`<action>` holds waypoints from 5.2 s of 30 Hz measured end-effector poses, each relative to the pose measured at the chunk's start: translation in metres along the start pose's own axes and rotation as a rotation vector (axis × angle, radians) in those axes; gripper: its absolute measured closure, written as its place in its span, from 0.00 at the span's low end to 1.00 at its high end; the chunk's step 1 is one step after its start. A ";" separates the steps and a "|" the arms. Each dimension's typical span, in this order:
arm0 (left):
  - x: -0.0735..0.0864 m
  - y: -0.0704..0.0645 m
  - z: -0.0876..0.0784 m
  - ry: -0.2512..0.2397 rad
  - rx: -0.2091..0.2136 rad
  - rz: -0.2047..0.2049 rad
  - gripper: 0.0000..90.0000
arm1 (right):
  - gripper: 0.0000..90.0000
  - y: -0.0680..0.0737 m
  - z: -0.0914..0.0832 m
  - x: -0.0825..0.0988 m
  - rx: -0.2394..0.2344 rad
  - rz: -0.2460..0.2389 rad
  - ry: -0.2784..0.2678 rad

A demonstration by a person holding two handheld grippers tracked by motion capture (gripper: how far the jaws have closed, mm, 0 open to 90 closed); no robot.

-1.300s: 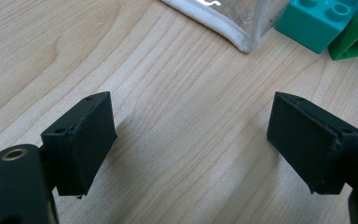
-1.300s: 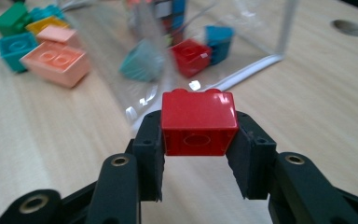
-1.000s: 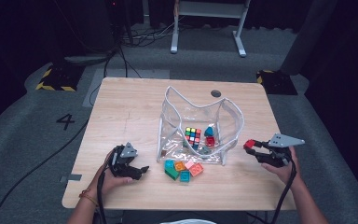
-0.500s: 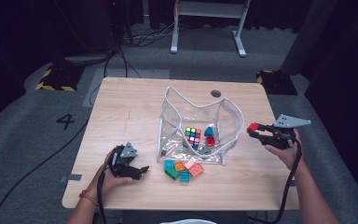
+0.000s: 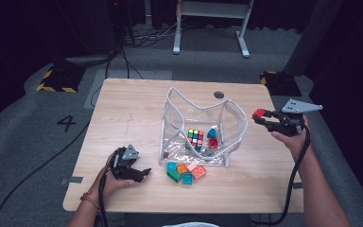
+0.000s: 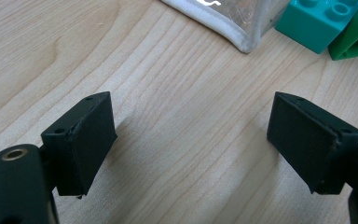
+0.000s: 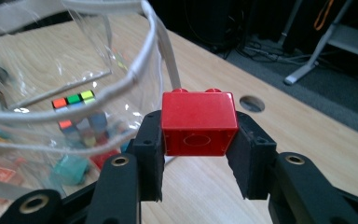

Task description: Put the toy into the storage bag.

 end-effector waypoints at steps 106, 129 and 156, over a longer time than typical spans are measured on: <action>-0.001 0.001 0.000 -0.002 -0.007 0.005 0.17 | 0.35 0.061 0.030 -0.058 -0.143 -0.285 0.171; -0.001 0.001 0.000 -0.003 -0.008 0.002 0.17 | 0.32 0.069 -0.014 0.027 -0.092 -0.115 0.028; 0.000 0.000 0.000 -0.004 -0.003 0.000 0.17 | 0.47 0.155 0.038 0.116 -0.281 -0.101 0.196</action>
Point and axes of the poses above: each handheld gripper's, and its own axes: z roughly forward along the jaws, x roughly out of its underside, y roughly to its left, the point moved 7 cm from there along z, roughly forward along the jaws, and after that the axes turned 3 degrees about -z, right-handed, at the moved point
